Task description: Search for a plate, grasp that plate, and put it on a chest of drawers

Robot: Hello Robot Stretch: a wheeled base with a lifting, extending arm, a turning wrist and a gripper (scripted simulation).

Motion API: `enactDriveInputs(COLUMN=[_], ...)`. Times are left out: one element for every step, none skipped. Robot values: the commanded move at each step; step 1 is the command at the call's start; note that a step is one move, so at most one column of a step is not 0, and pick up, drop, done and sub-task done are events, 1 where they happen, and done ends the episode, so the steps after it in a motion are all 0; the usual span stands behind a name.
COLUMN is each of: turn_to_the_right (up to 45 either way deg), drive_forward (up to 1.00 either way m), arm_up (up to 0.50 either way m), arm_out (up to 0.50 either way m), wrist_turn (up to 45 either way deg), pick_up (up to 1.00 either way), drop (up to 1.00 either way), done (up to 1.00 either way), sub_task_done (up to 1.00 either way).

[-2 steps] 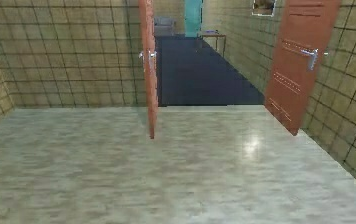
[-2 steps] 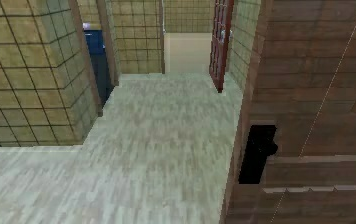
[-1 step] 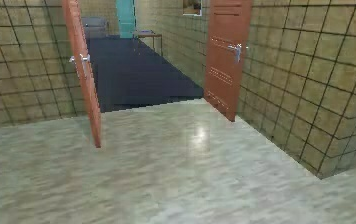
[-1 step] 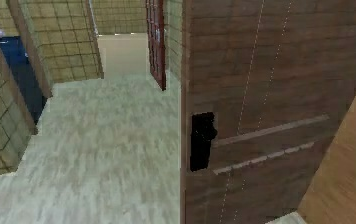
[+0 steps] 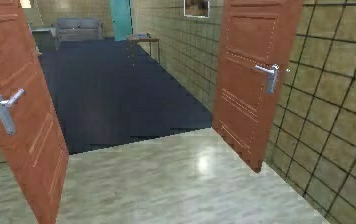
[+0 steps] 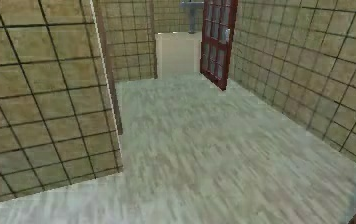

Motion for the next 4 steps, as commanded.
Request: enactDriveInputs(turn_to_the_right=[0.0,-21.0,0.0,0.0], drive_forward=[1.00,0.00,1.00,1.00], arm_up=[0.00,0.00,0.00,0.00], arm_out=[0.00,0.00,0.00,0.00], wrist_turn=[0.0,0.0,0.0,0.0], pick_up=[0.00,0.00,0.00,0.00], drop=[0.00,0.00,0.00,0.00], done=[0.00,0.00,0.00,0.00], sub_task_done=[0.00,0.00,0.00,0.00])
